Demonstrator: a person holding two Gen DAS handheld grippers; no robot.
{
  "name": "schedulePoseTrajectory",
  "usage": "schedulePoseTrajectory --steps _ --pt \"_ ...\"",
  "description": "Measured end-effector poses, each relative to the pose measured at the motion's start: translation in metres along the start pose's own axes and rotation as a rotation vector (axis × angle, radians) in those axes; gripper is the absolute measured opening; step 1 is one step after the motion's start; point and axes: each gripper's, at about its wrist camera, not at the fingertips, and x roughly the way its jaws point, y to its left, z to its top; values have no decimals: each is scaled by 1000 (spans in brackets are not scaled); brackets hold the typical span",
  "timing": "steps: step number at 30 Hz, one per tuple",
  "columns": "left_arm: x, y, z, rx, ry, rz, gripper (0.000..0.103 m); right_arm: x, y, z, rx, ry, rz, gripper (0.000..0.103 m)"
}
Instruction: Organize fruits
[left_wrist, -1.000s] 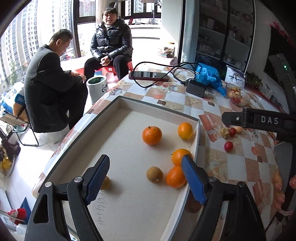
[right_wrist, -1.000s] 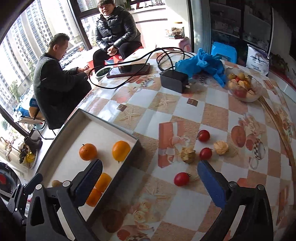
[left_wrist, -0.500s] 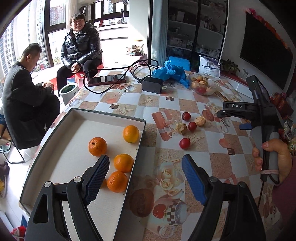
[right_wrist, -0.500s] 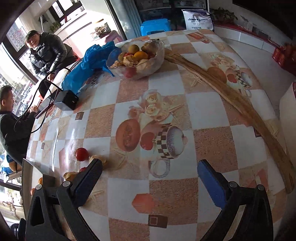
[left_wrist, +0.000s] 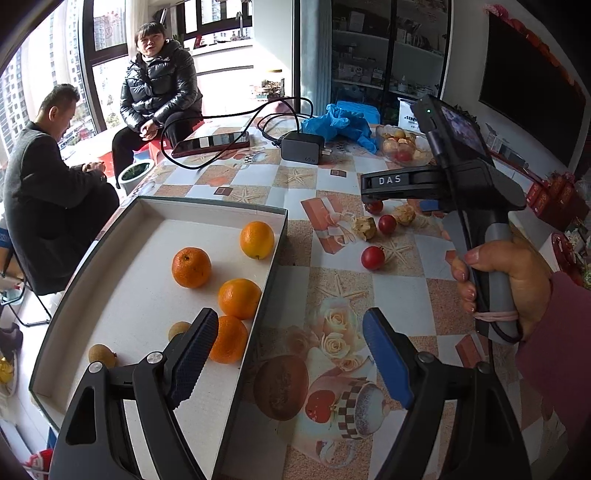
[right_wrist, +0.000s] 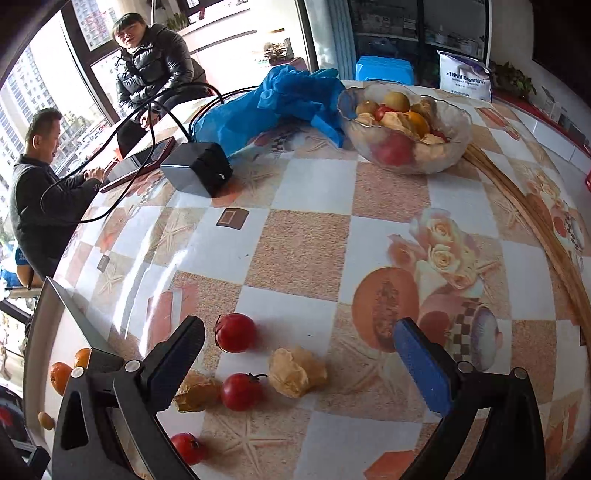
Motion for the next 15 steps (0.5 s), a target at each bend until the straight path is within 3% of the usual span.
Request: schedulePoseTrajectory --steps 2,4,6,15 --pt "1 -2 -2 5 5 -9 83 1 11 -5 -60 -22 -63 64" --pt "2 -5 -3 9 10 -16 83 -3 16 -12 -105 -44 -81 38" --pt "5 -9 -2 12 11 -19 83 -9 13 -21 -119 -53 -78 27" --pt "35 -43 21 55 35 -97 83 -57 -31 -92 -108 -70 -42 27"
